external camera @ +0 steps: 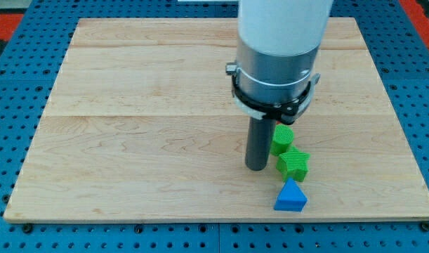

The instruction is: Adjust the blocks to make a line

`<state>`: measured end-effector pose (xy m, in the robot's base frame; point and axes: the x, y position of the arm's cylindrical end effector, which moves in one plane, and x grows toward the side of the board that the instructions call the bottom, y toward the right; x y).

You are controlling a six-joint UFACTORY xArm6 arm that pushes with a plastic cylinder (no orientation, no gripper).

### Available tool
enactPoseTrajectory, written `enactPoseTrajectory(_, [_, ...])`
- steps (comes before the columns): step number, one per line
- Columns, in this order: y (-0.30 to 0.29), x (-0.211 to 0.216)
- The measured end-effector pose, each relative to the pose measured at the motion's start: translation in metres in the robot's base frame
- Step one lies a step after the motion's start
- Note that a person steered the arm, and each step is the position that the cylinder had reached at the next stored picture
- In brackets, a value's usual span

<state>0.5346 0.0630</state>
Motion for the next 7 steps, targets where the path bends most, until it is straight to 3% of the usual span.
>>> enactPoseTrajectory(3, [0.031,-0.024])
enactPoseTrajectory(4, [-0.008,-0.031])
enactPoseTrajectory(5, [-0.03,-0.06])
enactPoseTrajectory(7, [-0.007,-0.102])
